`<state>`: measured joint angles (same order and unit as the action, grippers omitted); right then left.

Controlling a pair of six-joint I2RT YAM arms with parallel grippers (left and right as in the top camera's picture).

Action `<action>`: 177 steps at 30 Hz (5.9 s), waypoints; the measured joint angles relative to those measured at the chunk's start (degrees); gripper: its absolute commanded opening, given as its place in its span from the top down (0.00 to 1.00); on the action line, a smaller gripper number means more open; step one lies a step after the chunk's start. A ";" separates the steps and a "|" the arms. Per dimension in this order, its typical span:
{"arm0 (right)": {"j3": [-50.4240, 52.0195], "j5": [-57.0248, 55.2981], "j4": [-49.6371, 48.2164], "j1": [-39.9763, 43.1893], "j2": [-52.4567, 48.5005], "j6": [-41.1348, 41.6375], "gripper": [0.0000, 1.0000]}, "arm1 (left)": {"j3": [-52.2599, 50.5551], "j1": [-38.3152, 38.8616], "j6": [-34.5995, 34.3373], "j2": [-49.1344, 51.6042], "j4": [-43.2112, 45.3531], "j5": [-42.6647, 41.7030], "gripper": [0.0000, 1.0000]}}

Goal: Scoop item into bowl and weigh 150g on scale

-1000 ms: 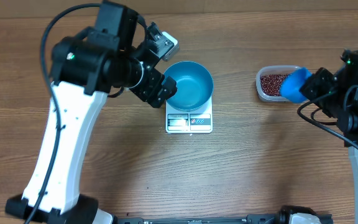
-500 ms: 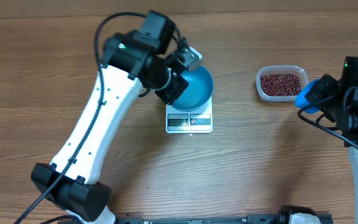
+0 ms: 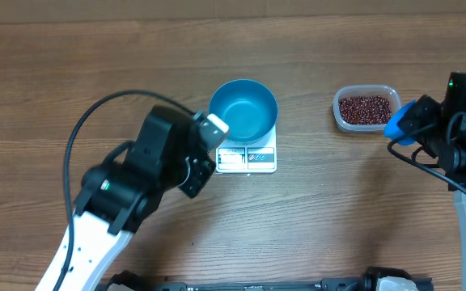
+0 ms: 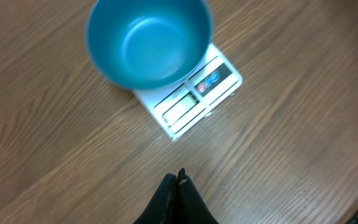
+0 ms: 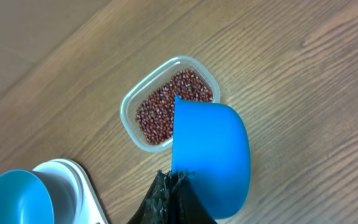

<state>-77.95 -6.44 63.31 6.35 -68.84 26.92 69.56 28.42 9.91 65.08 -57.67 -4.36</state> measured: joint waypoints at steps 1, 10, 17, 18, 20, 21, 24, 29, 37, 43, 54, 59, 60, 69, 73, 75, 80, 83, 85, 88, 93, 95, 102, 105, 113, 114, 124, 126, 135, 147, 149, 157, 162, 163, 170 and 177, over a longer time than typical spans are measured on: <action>0.00 -0.04 -0.59 0.00 0.00 0.00 0.96 | -1.73 0.07 -0.66 -1.14 0.68 1.25 0.96; 0.00 -0.02 -1.49 0.00 0.00 0.00 0.96 | -4.44 11.56 -2.56 4.35 5.77 8.39 0.96; 0.00 -0.02 -1.51 0.00 0.00 0.00 0.96 | -4.44 20.33 -2.75 9.29 13.29 18.71 0.96; 0.00 -0.02 -1.51 0.00 0.00 0.00 0.96 | -4.44 20.35 -2.73 10.36 14.47 19.39 0.96; 0.00 -0.02 -1.53 0.00 0.00 0.00 0.96 | -4.44 20.35 -2.73 12.13 15.72 19.87 0.96; 0.00 0.00 -1.51 0.00 0.00 0.00 0.96 | -4.44 20.35 -2.73 13.25 16.15 19.93 0.96; 0.00 -0.02 -1.49 0.00 0.00 0.00 0.96 | -4.44 20.81 -2.43 16.35 16.17 19.91 0.96; 0.00 -0.02 -1.49 0.00 0.00 0.00 0.96 | -4.50 24.30 -0.28 19.43 17.57 19.85 0.96; 0.00 0.00 -0.72 0.00 0.00 0.00 0.96 | -4.55 26.67 1.01 19.50 21.00 19.87 0.96; 0.00 -0.02 -0.70 0.00 0.00 0.00 0.96 | -4.55 26.69 0.98 23.71 21.51 19.82 0.96; 0.00 -0.02 -0.72 0.00 0.00 0.02 0.96 | -4.55 26.69 0.98 32.63 22.53 19.85 0.96; 0.00 -0.02 -0.72 0.00 0.00 0.02 0.96 | -4.55 26.69 0.98 35.82 23.45 20.06 0.96; 0.00 -0.02 -0.72 0.00 0.00 0.04 0.96 | -4.55 26.69 0.98 36.68 23.45 20.59 0.96; 0.00 -0.02 -0.70 0.00 0.00 0.02 0.96 | -4.57 26.69 1.01 41.68 27.02 25.90 0.96; 0.00 -0.02 -0.72 0.00 0.00 0.02 0.96 | -4.59 26.67 0.98 41.72 29.46 27.36 0.96; 0.00 -0.02 -0.74 0.00 0.00 0.04 0.96 | -4.59 26.67 0.98 41.72 29.92 27.63 0.96; 0.00 -0.04 -0.70 0.00 0.00 0.02 0.96 | -4.59 26.23 0.50 41.72 30.34 29.27 0.96; 0.00 -0.02 -0.70 0.00 0.00 0.02 0.96 | -4.59 25.64 -0.13 41.72 30.34 30.56 0.96; 0.00 -0.02 -0.72 0.00 0.00 0.02 0.96 | -4.59 25.46 -0.98 41.72 30.38 31.50 0.96; 0.00 -0.02 -0.72 0.00 0.00 0.02 0.96 | -4.59 25.44 -2.34 41.72 30.51 33.27 0.96; 0.00 -0.04 -0.70 0.00 0.00 0.02 0.96 | -4.59 25.44 -2.78 41.72 30.49 34.12 0.96; 0.00 -0.02 -0.70 0.00 0.00 0.02 0.96 | -4.59 25.44 -2.78 41.72 30.49 34.40 0.96; 0.00 -0.02 -0.70 0.00 0.00 0.02 0.96 | -4.59 25.44 -2.95 41.72 30.49 34.67 0.96; 0.00 -0.04 -0.70 0.00 0.00 0.02 0.96 | -4.59 25.44 -2.97 41.72 30.49 34.93 0.96; 0.00 0.00 -0.72 0.00 0.00 0.04 0.96 | -4.59 25.05 -3.41 41.72 30.51 35.08 0.96; 0.00 -0.02 -0.70 0.00 0.00 0.00 0.96 | -4.59 24.70 -3.61 41.72 30.49 35.06 0.96; 0.00 -0.02 -0.72 0.00 0.00 0.02 0.96 | -4.59 23.56 -3.65 41.72 30.51 35.06 0.96; 0.00 -0.02 -0.70 0.00 0.00 0.04 0.96 | -4.59 23.56 -3.65 41.72 30.51 35.06 0.96; 0.00 -0.02 -0.68 0.00 0.00 0.04 0.96 | -4.72 23.21 -3.65 41.72 30.82 35.04 0.96; 0.00 -0.02 -0.28 0.00 0.00 0.00 0.96 | -4.72 22.84 -3.65 41.72 31.43 35.01 0.96; 0.00 -0.02 -0.33 0.00 0.00 0.02 0.96 | -4.72 22.84 -3.65 41.72 31.76 35.01 0.96; 0.00 0.00 -0.31 0.00 0.00 0.02 0.96 | -5.35 22.77 -3.65 41.72 32.48 34.60 0.96; 0.00 -0.02 -0.28 0.00 0.00 0.02 0.96 | -5.35 22.43 -3.65 42.23 33.48 34.38 0.96; 0.00 -0.02 -0.28 0.00 0.00 0.04 0.96 | -5.35 22.43 -3.65 42.49 33.51 34.38 0.96; 0.00 -0.04 -0.31 0.00 0.00 0.02 0.96 | -5.46 22.43 -3.65 42.84 33.70 34.36 0.96; 0.00 -0.02 -0.15 0.00 0.00 0.02 0.96 | -5.46 22.43 -3.65 42.84 34.21 33.70 0.96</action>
<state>-77.95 -6.46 63.16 6.35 -68.84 26.94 64.10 50.85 6.26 107.92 -23.46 29.34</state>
